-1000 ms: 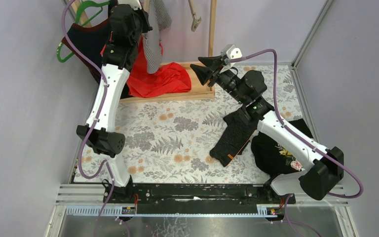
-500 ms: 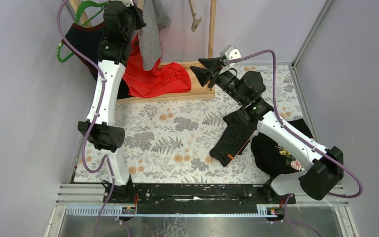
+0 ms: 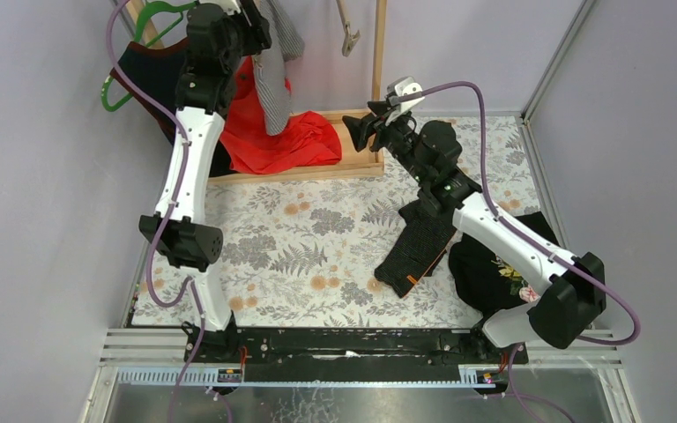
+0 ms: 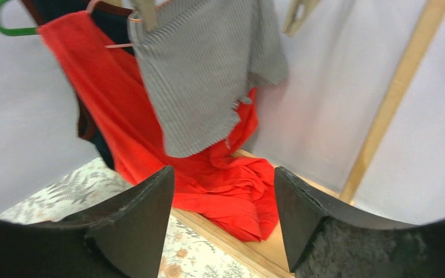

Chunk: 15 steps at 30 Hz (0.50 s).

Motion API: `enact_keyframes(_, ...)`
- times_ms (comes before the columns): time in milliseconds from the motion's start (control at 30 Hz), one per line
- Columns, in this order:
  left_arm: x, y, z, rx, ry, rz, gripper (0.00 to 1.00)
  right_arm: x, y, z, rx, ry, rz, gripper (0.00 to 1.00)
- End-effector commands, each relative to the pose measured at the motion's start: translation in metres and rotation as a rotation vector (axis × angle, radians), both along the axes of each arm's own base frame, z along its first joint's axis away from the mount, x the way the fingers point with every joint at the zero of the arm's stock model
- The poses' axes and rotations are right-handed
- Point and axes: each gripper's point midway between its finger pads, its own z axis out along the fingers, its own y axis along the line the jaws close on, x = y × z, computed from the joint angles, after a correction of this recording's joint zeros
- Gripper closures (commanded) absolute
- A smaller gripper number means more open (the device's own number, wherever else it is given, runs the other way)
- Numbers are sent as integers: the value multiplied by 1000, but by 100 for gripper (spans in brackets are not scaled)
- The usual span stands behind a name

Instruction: Clip the underwear to the hanger

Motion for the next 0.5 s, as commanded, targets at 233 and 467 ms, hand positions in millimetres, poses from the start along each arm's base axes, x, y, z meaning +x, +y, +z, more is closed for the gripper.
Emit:
enact_keyframes(233,-60,15,47,-81,-80,47,9,86,-52,10,60,31,-247,23)
enact_keyframes(467,-101,18,68,-133,-117,39,5,150,-50,-19,81,57,-208,22)
